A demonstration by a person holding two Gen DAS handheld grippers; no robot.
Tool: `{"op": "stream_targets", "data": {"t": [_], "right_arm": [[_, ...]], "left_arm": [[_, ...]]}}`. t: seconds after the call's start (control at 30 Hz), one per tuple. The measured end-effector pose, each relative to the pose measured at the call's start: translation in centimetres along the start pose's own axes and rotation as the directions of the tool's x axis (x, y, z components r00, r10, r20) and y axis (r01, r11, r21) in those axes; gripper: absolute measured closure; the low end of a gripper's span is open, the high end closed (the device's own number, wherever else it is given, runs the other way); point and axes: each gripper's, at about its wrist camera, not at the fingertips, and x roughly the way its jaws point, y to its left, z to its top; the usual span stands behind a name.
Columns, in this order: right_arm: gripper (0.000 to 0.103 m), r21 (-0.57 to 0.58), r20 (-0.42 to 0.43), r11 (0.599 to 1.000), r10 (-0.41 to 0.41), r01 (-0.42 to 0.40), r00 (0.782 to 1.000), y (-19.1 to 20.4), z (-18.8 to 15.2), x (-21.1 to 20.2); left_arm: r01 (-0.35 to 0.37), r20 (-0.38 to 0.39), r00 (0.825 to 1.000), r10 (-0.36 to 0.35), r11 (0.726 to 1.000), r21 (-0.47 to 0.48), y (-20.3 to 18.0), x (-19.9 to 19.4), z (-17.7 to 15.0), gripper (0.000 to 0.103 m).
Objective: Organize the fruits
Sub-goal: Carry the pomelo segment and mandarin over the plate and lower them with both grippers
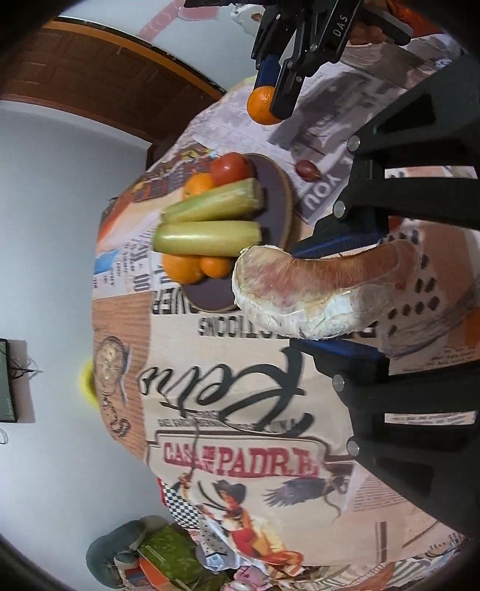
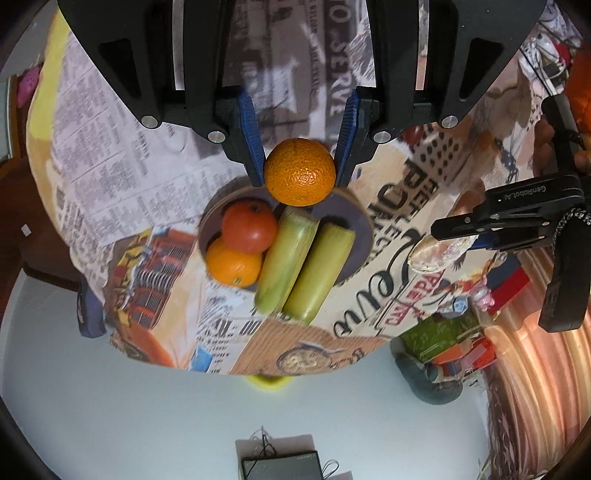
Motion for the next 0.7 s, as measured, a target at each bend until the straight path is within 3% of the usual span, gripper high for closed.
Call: {"op": "stream_targets", "data": {"t": [0.47,0.7], "right_arm": [[0.068,-0.002,0.040,0.998,-0.056,0.056,0.998,-2.7,3.3,1.0],[0.068,-0.014,0.050,0.998,-0.062,0.063,0.997,-3.1,4.6,2.0]], "left_arm": [[0.028,0.037,0.999,-0.029,0.999,0.027,-1.5,2.7,4.2,0.062],[0.032,0.041,0.999,-0.032,0.999,-0.005,-1.0,4.2,5.9,0.062]]}}
